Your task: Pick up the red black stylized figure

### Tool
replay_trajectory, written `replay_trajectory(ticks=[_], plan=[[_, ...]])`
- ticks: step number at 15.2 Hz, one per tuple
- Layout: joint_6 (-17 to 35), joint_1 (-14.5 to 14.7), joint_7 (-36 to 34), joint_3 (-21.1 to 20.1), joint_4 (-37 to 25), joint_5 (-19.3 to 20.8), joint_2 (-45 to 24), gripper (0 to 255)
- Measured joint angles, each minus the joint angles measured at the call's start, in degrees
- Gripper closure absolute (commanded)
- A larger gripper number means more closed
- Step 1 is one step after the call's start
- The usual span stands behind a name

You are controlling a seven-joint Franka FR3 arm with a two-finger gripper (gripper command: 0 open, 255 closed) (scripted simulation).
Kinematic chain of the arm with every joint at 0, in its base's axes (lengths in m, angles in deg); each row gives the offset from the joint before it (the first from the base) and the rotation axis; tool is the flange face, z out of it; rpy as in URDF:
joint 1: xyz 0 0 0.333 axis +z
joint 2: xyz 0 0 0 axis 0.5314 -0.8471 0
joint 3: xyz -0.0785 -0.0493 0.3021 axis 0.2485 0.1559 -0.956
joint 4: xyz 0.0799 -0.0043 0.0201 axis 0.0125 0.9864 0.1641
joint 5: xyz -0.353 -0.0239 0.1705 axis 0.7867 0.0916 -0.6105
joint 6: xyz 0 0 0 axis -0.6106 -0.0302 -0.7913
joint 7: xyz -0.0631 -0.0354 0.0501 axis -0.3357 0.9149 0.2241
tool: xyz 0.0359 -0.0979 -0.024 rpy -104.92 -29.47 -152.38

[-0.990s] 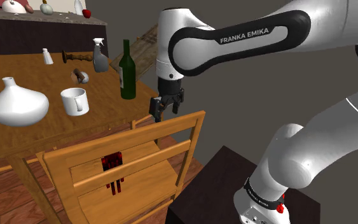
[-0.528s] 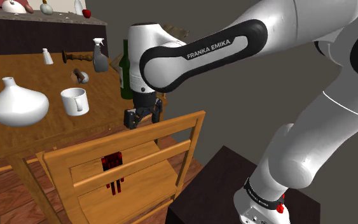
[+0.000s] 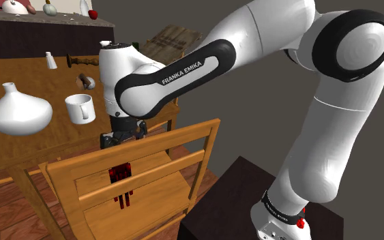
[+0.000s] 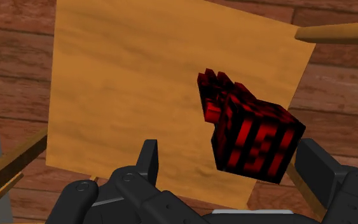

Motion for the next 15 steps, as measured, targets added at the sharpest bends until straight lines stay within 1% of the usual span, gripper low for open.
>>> replay_trajectory(ticks=[2, 3, 10, 11, 15], plan=[[0.15, 1.32, -2.54, -0.12, -3.83, 2.06, -4.25, 0], [0.50, 1.70, -3.18, -0.04, -4.73, 2.73, -5.60, 0], [4.57, 2.43, -4.65, 0.61, -3.93, 4.72, -9.15, 0], [4.85, 2.43, -4.70, 0.66, -3.79, 4.81, -9.31, 255], [5.15, 2.44, -4.74, 0.69, -3.71, 4.89, -9.34, 255]])
